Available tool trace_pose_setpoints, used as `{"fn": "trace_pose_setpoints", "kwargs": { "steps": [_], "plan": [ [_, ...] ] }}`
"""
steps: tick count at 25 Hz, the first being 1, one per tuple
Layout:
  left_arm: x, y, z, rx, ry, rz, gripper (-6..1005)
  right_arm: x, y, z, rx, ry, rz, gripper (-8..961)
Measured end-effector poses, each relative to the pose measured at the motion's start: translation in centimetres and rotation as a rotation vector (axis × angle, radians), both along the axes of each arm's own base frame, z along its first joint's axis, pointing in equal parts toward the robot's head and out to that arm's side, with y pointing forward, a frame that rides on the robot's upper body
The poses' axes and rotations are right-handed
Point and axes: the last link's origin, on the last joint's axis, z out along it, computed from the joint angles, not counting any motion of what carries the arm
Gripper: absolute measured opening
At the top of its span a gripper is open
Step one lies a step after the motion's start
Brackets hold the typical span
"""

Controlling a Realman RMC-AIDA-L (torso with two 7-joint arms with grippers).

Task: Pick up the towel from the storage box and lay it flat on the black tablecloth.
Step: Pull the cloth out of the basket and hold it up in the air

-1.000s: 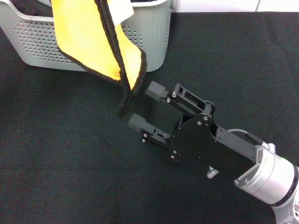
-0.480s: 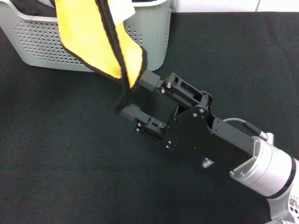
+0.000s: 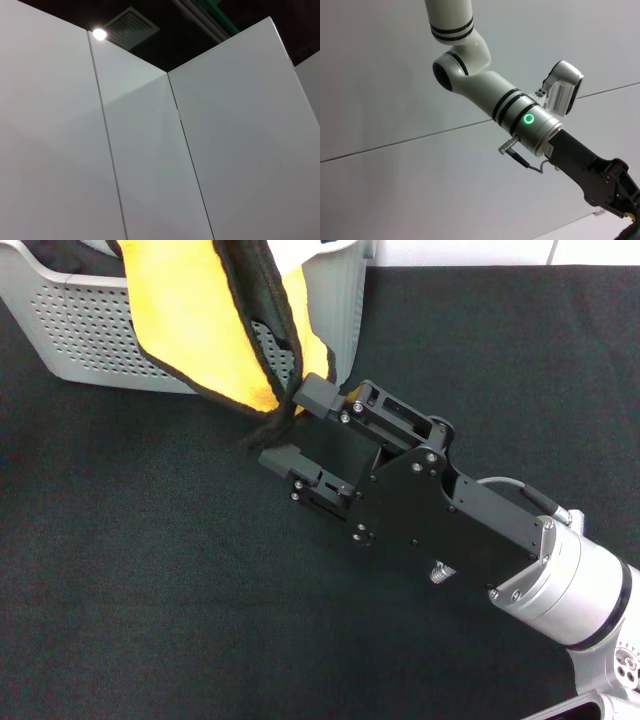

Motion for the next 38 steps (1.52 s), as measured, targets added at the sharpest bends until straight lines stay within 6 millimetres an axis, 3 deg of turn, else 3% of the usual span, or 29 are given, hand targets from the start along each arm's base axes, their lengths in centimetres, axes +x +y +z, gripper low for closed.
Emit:
{"fn": "trace_pose_setpoints", "kwargs": {
  "steps": [18, 38],
  "plan": [
    [0.0, -0.1, -0.1, -0.004, -0.001, -0.004, 42, 1.1, 0.4, -0.4, 0.069, -0.063, -0.041, 607],
    [-0.1, 0.1, -0.2, -0.012, -0.008, 0.000, 41, -0.4, 0.2, 0.8, 0.107, 0.026, 0.041, 607]
  ]
}}
